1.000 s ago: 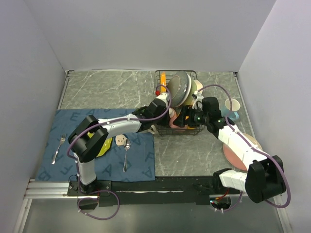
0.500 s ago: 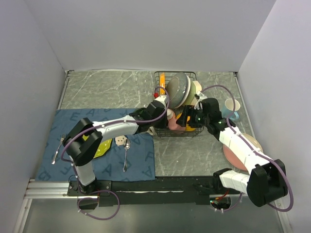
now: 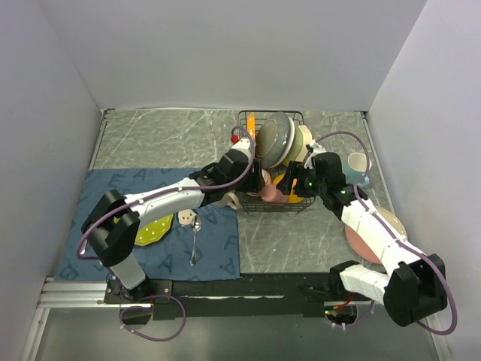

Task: Load the mixed dishes into the dish rack
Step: Grab a cup with the right arm

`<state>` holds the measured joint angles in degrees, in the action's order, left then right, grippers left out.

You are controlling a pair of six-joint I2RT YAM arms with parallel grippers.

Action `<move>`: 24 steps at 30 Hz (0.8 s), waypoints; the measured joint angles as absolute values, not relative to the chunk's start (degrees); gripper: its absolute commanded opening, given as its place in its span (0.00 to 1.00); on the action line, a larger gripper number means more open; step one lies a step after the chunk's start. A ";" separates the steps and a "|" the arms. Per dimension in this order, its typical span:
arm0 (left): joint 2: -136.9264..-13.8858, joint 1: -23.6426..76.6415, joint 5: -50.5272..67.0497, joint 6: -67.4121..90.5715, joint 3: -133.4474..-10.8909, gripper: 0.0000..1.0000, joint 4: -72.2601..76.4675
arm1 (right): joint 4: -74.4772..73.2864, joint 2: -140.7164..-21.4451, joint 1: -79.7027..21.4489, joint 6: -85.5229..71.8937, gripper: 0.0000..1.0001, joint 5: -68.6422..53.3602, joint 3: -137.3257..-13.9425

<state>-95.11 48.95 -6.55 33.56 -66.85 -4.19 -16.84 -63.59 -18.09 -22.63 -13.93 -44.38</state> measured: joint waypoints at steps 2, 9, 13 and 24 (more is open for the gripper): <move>-94.04 49.06 -7.05 33.67 -66.87 0.71 -4.14 | -16.99 -63.05 -18.09 -22.65 0.75 -13.67 -44.38; -91.20 49.21 -9.37 33.65 -66.87 0.74 -4.21 | -17.82 -61.98 -18.09 -22.68 0.77 -12.91 -44.38; -90.74 49.21 -10.63 33.67 -66.87 0.78 -4.40 | -18.04 -61.84 -18.09 -22.70 0.77 -12.88 -44.38; -87.57 49.21 -13.04 33.74 -66.83 0.83 -5.82 | -17.98 -62.72 -18.20 -22.61 0.78 -14.31 -44.42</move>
